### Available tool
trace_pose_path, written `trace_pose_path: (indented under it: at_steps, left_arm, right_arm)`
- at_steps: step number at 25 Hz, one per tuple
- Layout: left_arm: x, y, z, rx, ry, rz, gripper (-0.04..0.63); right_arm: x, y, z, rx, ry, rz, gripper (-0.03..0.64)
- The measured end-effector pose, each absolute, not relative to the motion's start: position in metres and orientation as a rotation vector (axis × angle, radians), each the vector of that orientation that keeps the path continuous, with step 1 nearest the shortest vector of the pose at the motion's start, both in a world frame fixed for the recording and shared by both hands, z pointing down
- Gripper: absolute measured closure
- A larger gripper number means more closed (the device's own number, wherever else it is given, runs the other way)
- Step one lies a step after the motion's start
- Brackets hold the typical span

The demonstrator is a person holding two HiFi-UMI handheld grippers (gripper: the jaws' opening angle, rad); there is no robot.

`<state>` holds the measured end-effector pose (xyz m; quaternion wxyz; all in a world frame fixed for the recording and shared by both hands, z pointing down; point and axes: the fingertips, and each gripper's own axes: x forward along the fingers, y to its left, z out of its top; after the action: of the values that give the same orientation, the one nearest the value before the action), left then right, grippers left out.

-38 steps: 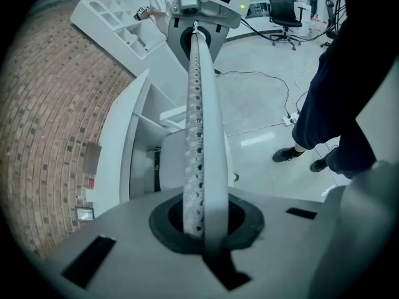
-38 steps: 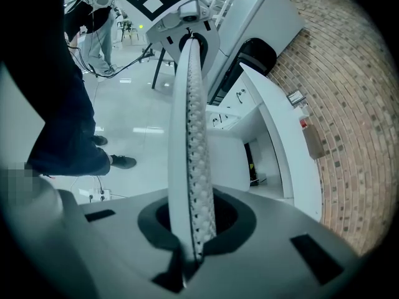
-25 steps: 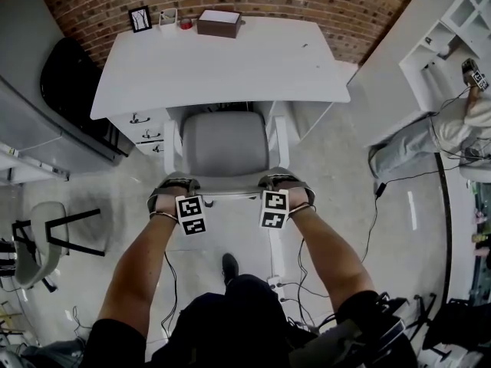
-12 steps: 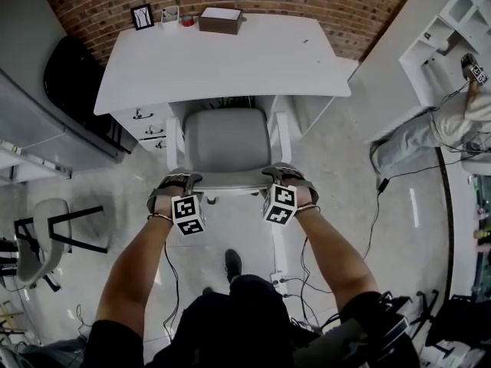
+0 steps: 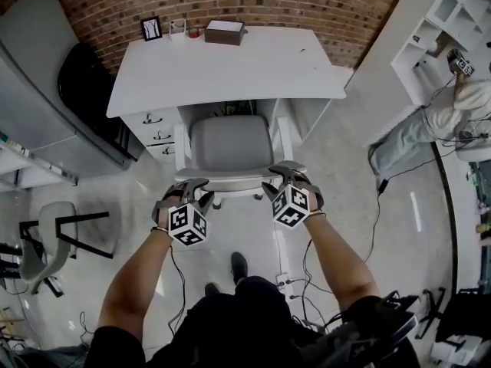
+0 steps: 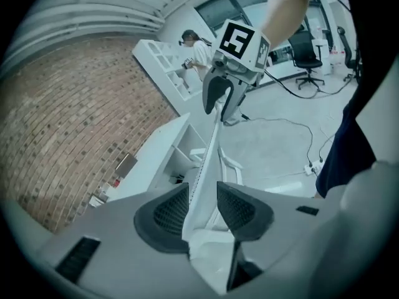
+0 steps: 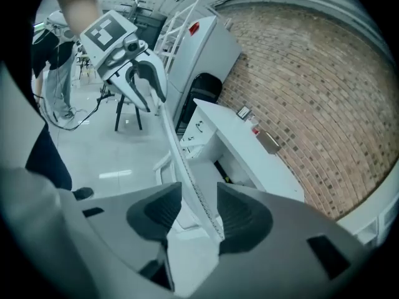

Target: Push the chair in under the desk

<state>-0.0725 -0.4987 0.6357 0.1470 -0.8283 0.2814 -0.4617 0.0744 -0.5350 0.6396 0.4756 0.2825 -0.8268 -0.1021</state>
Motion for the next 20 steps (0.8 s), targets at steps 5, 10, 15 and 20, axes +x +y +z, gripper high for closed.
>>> trace_pose_path:
  at_steps: [5,10,15,20]
  left_arm:
    - [-0.089,-0.469,0.604,-2.520,1.008,-1.157,0.452]
    - [-0.108,-0.435,0.578,-2.598,1.151,-0.988,0.474]
    - [-0.125,-0.404,0.551,-2.692,1.291,-0.787,0.546]
    - [-0.144,-0.371,0.516,-2.781,1.487,-0.485,0.579]
  right_arm:
    - [0.067,-0.506,0.609,0.829,-2.093,-0.191,0.462]
    - [0.061,-0.475,0.584,0.960,-2.149,-0.113,0.485]
    - [0.058,-0.444,0.558,1.095,-2.238,-0.014,0.512]
    - [0.056,-0.415,0.523,1.250,-2.347,0.101,0.549]
